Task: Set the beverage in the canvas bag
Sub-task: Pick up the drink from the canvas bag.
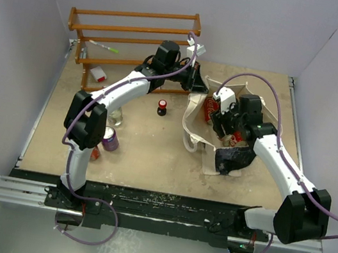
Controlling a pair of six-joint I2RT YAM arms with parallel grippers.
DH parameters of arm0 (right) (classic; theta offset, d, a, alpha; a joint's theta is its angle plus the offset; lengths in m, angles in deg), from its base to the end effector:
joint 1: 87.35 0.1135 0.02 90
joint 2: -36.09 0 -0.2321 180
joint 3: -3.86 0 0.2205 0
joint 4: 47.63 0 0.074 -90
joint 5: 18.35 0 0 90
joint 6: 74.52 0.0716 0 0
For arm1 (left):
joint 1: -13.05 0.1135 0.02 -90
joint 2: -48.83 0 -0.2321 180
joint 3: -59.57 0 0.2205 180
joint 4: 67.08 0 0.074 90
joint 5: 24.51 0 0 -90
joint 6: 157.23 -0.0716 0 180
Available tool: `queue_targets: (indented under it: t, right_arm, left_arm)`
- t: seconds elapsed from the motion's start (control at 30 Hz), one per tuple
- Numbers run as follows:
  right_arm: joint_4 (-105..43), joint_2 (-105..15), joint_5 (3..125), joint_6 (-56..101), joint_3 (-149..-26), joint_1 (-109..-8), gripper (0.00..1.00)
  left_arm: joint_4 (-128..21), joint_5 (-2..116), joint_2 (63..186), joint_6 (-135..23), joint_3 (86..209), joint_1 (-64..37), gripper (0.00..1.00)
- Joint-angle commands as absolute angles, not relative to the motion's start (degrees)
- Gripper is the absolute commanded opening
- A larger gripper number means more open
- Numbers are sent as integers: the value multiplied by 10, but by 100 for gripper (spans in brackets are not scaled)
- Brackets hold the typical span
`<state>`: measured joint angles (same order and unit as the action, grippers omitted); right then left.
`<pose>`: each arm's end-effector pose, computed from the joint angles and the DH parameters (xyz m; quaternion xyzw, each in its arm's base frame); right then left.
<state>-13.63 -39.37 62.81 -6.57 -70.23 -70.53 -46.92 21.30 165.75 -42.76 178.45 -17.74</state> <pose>0.2842 0.0974 0.2491 -0.3281 0.8236 0.0475 0.4602 0.3735 -0.2807 0.2888 0.2616 0.7373 -0.5219 0.3400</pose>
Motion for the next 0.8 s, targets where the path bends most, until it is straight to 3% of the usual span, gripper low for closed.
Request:
queue_targets:
  t: [0.0, 0.3, 0.5, 0.57, 0.7, 0.77]
  right_arm:
    - [-153, -369, 652, -61, -756, -714, 0]
    - [-124, -371, 634, -23, -803, -722, 0]
    - [-110, -364, 626, 9, -850, -724, 0]
    - [-111, -363, 626, 21, -865, -725, 0]
    - [-110, -360, 633, 46, -898, -725, 0]
    - [-106, -360, 630, 59, -920, -726, 0]
  left_arm:
    - [-466, 223, 1648, -436, 1803, -174, 0]
    - [-473, 205, 1645, -443, 1793, -174, 1]
    - [-481, 191, 1647, -439, 1795, -174, 18]
    - [-484, 180, 1647, -437, 1798, -174, 31]
    - [-483, 171, 1641, -443, 1809, -174, 66]
    - [-477, 165, 1637, -461, 1825, -173, 77]
